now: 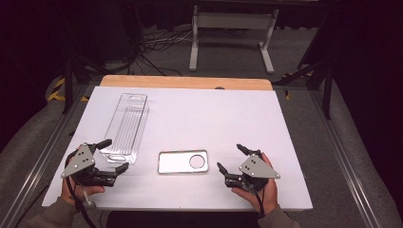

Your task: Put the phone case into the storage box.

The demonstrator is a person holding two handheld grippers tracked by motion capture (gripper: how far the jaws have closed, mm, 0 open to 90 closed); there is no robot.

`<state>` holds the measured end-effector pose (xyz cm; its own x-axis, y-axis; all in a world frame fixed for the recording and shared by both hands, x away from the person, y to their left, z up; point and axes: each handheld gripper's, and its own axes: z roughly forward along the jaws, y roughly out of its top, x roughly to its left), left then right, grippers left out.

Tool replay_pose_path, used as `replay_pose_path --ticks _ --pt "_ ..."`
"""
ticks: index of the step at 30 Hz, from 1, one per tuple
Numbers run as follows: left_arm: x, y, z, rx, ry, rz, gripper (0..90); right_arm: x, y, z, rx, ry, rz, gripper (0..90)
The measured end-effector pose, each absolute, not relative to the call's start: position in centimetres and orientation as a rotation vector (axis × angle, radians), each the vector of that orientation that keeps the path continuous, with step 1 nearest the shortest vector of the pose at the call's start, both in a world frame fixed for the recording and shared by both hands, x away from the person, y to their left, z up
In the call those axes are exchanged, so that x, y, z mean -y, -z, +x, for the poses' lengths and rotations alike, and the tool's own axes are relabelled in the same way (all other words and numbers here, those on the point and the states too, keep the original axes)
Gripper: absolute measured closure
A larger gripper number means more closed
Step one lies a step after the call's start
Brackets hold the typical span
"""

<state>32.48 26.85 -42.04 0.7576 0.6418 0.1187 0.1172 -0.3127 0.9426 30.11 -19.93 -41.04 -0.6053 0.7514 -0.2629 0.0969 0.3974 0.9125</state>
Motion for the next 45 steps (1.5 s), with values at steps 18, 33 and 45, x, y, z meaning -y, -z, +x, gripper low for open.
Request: replay_pose_path --ticks 18,33,45 --pt "-26.6 41.8 32.0 -0.554 -0.574 1.853 4.9 18.5 39.9 32.2 -2.114 -1.193 0.876 20.2" --pt "-26.1 42.0 32.0 -0.541 -0.56 1.879 5.8 14.9 39.1 35.3 -2.235 -1.201 0.812 58.7" --pt "-26.2 42.1 32.1 -0.544 -0.554 1.876 6.1 6.7 41.4 38.6 -2.415 -1.14 0.759 90.0"
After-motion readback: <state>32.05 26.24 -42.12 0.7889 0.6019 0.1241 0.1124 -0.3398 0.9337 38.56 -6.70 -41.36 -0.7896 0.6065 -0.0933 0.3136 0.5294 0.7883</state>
